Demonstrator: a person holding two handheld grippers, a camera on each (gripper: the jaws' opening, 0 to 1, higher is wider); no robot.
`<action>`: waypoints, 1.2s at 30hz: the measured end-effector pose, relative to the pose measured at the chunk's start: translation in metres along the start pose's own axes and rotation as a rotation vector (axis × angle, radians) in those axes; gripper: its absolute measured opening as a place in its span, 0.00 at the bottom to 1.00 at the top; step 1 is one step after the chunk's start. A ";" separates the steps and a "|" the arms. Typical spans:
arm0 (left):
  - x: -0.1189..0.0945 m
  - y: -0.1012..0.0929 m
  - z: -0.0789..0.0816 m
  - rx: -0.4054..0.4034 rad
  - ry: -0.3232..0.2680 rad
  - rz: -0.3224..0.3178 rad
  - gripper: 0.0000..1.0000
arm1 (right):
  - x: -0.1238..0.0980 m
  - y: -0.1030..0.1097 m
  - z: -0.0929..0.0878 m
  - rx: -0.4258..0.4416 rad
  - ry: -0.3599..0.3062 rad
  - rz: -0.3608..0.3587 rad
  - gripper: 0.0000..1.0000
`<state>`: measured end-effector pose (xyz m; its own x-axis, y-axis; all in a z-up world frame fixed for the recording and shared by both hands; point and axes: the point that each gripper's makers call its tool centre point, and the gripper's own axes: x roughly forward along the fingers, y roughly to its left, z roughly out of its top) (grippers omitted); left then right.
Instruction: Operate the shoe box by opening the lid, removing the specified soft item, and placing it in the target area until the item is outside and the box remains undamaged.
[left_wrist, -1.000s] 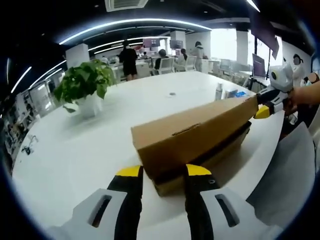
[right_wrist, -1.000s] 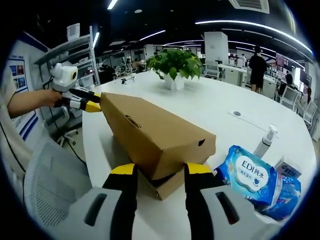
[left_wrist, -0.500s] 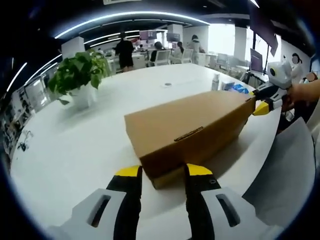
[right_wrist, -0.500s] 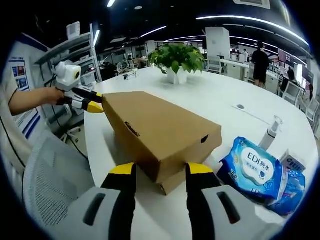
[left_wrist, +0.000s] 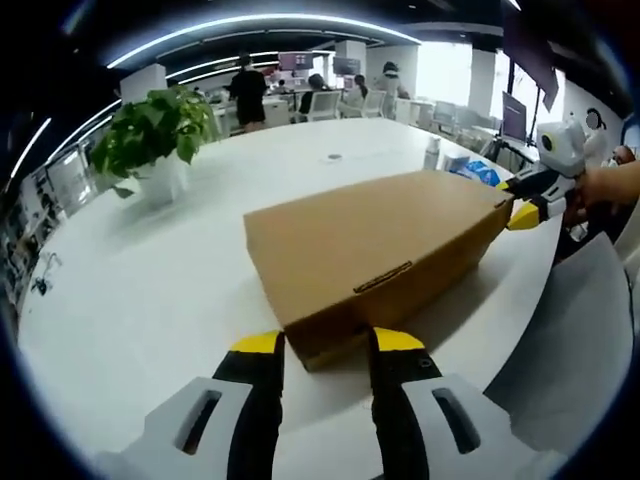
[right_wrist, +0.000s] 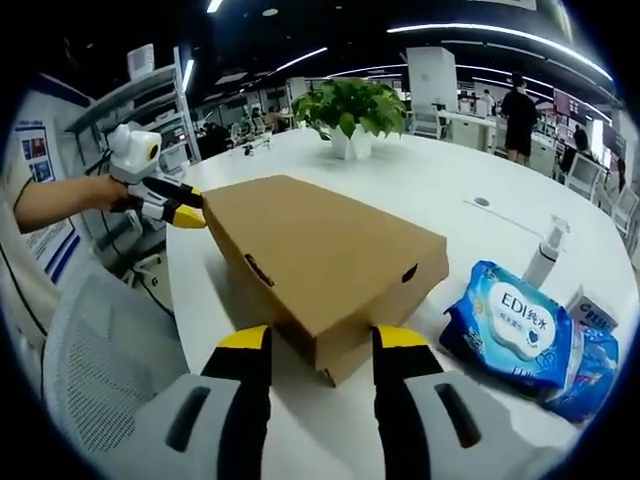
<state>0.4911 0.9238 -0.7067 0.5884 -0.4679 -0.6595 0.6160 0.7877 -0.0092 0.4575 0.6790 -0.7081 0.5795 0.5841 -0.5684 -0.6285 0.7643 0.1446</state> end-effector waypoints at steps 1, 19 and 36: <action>0.001 0.000 -0.001 -0.001 0.002 0.000 0.32 | 0.001 0.000 -0.001 0.002 0.002 0.000 0.37; 0.013 0.000 -0.014 -0.049 0.050 -0.013 0.31 | 0.014 -0.003 -0.014 -0.009 0.055 -0.023 0.35; 0.025 0.004 -0.012 -0.053 0.072 0.004 0.30 | 0.022 -0.015 -0.014 -0.028 0.080 -0.028 0.35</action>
<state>0.5025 0.9197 -0.7324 0.5507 -0.4362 -0.7116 0.5838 0.8107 -0.0451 0.4724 0.6765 -0.7344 0.5542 0.5382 -0.6349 -0.6279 0.7711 0.1055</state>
